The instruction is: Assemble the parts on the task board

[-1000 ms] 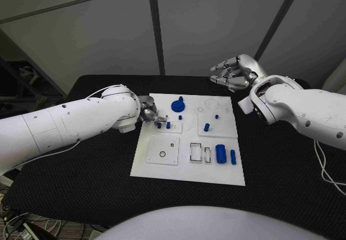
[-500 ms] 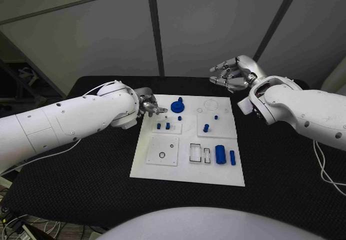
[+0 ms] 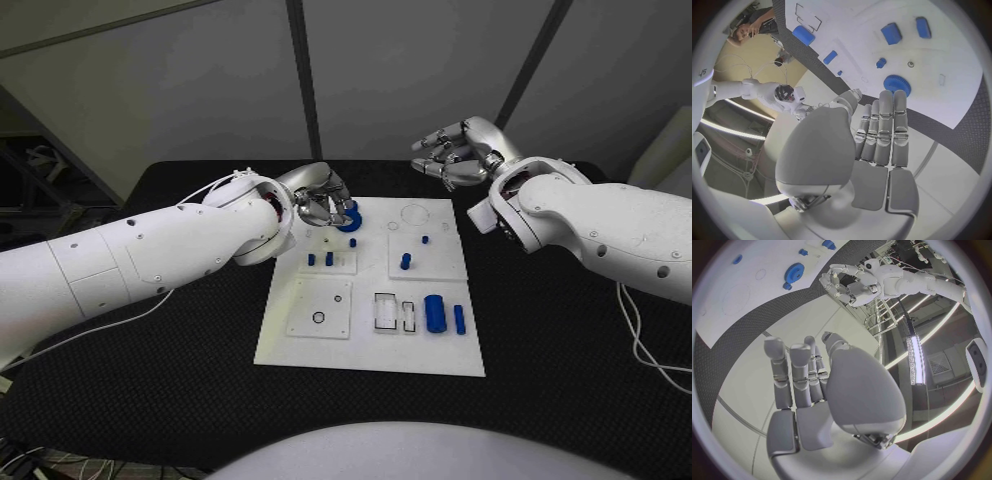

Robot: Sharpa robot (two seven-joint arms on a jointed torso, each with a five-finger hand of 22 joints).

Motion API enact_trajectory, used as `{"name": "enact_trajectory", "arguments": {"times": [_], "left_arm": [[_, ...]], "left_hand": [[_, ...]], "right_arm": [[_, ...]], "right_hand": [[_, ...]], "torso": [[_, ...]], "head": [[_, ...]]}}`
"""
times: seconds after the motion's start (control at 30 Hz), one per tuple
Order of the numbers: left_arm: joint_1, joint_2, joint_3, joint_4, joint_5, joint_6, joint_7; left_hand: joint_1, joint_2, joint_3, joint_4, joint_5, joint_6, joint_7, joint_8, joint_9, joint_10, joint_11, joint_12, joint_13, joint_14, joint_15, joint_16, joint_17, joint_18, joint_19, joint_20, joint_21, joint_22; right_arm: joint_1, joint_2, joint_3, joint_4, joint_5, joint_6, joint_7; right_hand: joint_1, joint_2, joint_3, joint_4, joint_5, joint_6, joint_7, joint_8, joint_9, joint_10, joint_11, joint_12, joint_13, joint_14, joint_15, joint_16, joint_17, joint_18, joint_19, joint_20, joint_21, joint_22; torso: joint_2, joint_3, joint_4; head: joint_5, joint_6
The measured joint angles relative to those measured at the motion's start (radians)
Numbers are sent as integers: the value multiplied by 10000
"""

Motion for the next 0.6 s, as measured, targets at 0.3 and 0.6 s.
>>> {"name": "enact_trajectory", "arguments": {"times": [0.3, 0.6], "left_arm": [[-5, 497, -317, -515, -1478, -96, 943], [-16, 903, -377, -1007, -2651, 409, 995]], "left_hand": [[0, 0, -582, 113, 0, 454, -69, -426, -745, 171, -38, -565, -900, 745, -82, 2252, 483, 4, 847, -83, 926, 788], [52, 53, -835, 170, -1, 685, -157, -668, -1045, 171, -37, -794, -1250, 1407, -49, 3846, 1366, -524, 1600, -74, 2657, 1778]], "right_arm": [[0, 21, -1, 2, 0, -4, 3], [-6, 50, -1, 4, 0, -4, 6]], "right_hand": [[0, 0, 27, -27, 0, 0, 1, 37, -1, 1, 0, -145, -186, 1, 0, -75, -15, 158, 1, 0, -93, -89], [1, 0, 53, -2, 0, 0, 0, 36, -2, 1, 0, -234, -301, 1, 0, -125, -15, 157, 1, 0, -153, -120]], "torso": [[0, -2, 3], [-1, 0, 5]], "head": [[-50, 51], [-59, 48]]}}
